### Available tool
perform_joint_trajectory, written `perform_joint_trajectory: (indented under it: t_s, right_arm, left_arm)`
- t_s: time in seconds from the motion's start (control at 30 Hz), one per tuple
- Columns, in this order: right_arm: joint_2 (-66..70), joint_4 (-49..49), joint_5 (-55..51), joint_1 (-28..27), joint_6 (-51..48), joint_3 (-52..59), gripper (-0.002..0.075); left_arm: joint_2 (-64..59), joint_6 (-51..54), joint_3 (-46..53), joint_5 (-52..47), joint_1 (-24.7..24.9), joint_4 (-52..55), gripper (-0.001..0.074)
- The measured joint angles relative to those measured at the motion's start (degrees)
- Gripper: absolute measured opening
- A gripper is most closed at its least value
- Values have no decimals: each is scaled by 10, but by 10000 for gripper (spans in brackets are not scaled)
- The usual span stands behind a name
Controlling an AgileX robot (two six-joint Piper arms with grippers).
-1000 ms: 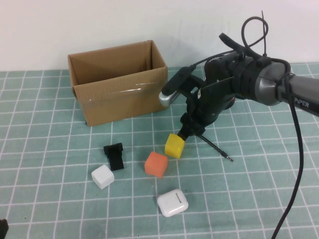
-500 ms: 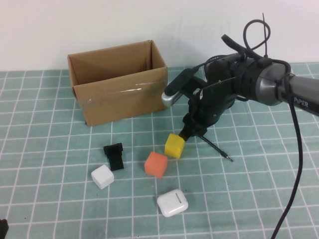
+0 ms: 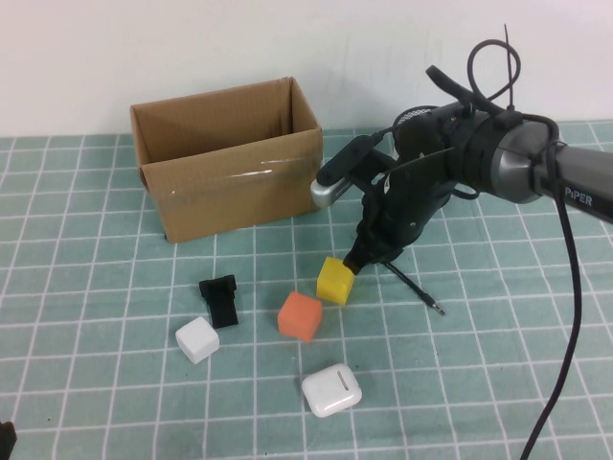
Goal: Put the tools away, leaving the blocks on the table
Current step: Pick up the long Screwdriver from the table, then place the long Screwdriver into the round holder
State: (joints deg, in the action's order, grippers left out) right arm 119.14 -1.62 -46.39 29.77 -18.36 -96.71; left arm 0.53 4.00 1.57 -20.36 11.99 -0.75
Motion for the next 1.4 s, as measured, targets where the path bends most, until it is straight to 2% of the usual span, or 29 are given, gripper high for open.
perform_joint_trajectory:
  t_s: [0.33,0.47,0.57,0.77,0.9,1.27,1.4]
  right_arm:
    - [-73,6,-4,1,35,7,-8]
    - [-138,5,26,1,39,46,-8]
    - [-201,4,140,0,39,118,-8]
    - [-312,-7,506,-16,40,275,-7]
    - [-325,-29,706,-34,39,322,-7]
    - [-222,-46,932,-74,87,320,-7]
    - [-189,-47,938,-80,92,318,-7]
  left_arm:
    - [0,0,0,0,0,0,-4]
    - [0,0,0,0,0,0,-4]
    - [0,0,0,0,0,0,-4]
    - [0,0,0,0,0,0,-4]
    - [0,0,0,0,0,0,-4]
    - [0,0,0,0,0,0,-4]
    - [0,0,0,0,0,0,-4]
